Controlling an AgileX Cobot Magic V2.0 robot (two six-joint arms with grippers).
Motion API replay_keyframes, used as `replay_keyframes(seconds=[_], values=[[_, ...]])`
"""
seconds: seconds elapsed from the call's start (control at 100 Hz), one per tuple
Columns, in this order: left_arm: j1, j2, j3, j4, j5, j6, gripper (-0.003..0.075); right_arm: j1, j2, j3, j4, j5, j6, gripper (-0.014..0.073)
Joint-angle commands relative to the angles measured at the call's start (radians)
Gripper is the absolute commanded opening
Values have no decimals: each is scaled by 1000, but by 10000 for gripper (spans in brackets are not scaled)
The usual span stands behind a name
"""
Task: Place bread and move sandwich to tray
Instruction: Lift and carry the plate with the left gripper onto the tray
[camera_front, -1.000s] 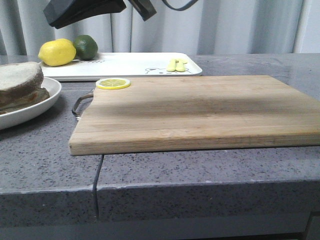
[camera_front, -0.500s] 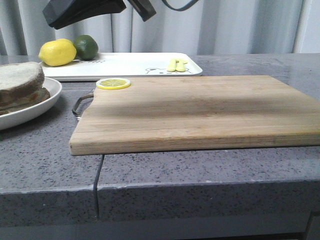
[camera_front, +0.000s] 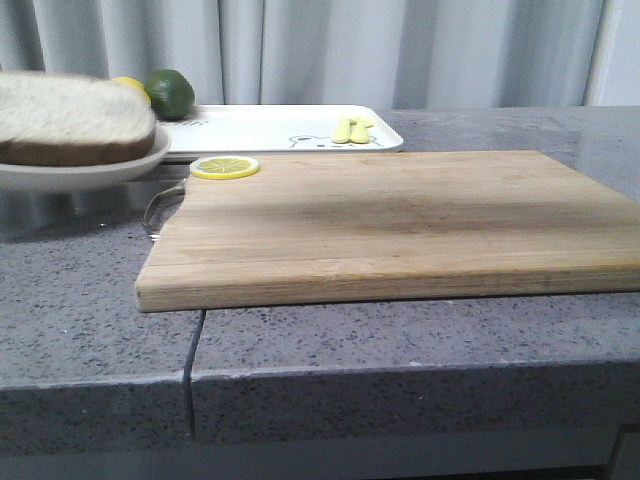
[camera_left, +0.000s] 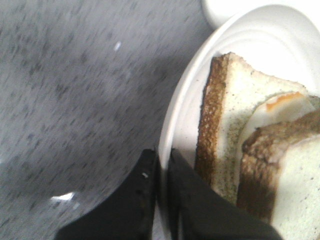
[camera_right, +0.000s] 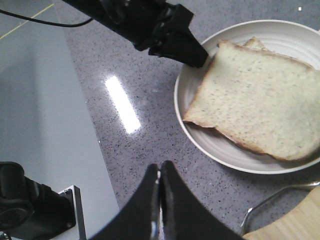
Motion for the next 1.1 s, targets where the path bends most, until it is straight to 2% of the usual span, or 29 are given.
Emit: replay_keyframes(seconds=[0.0,0.18,0.36,0.72,0.86,1.09], values=[[-36,-28,-60,-100,-81,-2,-20,-2,-93,-32,42,-22,-32,-69],[-120,79,-181,-153,-96,-2,-20,-2,-180,-32,42,-22,-38,-69],[-191,241,-378,-190,-79,-10,-20,-2,-273,-32,42,-16,-38,-69],[-233,529,-753,-230,-68,-12,-20,-2,-367,-32,42,8,-38,-69],[-233,593,-822,-246,-66,-12,-20,-2,-367,-32,42,9,-38,-69],[-233,645,-823,-244,-86,-12,-20,-2,-367,-32,42,16,-38,-69]])
